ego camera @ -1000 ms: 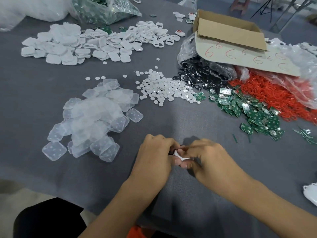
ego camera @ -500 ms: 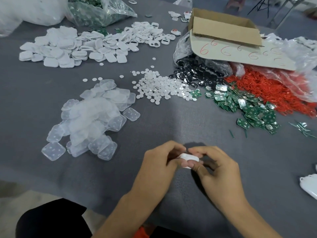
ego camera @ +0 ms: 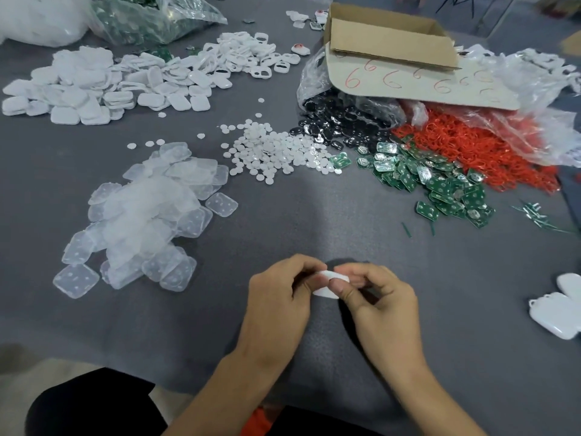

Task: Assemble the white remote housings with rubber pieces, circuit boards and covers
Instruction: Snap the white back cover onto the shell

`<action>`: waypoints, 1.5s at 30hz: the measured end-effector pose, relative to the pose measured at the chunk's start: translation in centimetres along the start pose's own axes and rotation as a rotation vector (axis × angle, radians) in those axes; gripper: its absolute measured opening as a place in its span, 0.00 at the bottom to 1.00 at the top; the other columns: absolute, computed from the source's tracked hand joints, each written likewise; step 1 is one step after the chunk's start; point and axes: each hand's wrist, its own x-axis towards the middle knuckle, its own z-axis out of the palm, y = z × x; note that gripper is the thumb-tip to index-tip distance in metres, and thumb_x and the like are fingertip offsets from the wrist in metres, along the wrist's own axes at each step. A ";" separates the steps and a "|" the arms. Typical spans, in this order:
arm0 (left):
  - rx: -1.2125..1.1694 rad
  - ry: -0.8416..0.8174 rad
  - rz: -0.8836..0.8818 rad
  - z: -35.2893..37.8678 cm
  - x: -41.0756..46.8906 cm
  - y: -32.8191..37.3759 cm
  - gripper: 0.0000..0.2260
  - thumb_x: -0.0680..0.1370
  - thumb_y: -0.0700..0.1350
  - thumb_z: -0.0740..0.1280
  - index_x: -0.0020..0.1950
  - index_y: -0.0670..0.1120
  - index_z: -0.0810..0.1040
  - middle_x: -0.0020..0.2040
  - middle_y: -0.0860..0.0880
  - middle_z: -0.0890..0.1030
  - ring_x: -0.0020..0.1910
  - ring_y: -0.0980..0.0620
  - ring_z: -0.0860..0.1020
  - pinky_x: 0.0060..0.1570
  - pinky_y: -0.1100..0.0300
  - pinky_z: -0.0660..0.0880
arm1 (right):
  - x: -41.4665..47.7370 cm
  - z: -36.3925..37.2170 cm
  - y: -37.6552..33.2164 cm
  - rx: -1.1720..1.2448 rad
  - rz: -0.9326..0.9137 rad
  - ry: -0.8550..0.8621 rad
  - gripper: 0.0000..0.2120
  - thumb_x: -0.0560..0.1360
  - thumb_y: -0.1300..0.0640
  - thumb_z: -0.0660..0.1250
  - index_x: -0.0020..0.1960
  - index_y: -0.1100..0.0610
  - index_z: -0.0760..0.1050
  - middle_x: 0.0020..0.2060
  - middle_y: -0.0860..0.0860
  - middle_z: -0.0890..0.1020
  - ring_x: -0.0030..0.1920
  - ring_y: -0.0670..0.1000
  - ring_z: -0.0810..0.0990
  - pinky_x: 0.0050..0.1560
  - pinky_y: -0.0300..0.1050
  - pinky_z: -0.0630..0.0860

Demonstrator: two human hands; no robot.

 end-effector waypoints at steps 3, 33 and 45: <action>-0.172 -0.072 -0.071 -0.5 -0.1 0.0 0.09 0.76 0.43 0.75 0.55 0.54 0.85 0.49 0.62 0.86 0.52 0.63 0.83 0.53 0.72 0.75 | -0.2 -0.1 0.2 0.231 0.118 0.026 0.09 0.72 0.61 0.75 0.48 0.49 0.85 0.37 0.48 0.84 0.40 0.45 0.81 0.47 0.39 0.77; 0.123 -0.021 0.035 -1.7 -1.1 0.7 0.13 0.73 0.33 0.75 0.48 0.50 0.87 0.43 0.58 0.84 0.46 0.63 0.81 0.49 0.74 0.71 | -0.2 -0.9 -1.4 -0.265 -0.331 -0.177 0.16 0.73 0.64 0.76 0.54 0.46 0.83 0.49 0.40 0.83 0.49 0.44 0.83 0.48 0.32 0.77; -0.011 -0.005 -0.063 -1.0 -1.3 0.4 0.10 0.74 0.39 0.76 0.51 0.51 0.87 0.46 0.59 0.86 0.49 0.63 0.83 0.53 0.68 0.76 | -0.9 0.0 0.2 -0.148 -0.136 0.005 0.13 0.71 0.66 0.76 0.43 0.47 0.83 0.41 0.40 0.85 0.44 0.41 0.84 0.47 0.28 0.73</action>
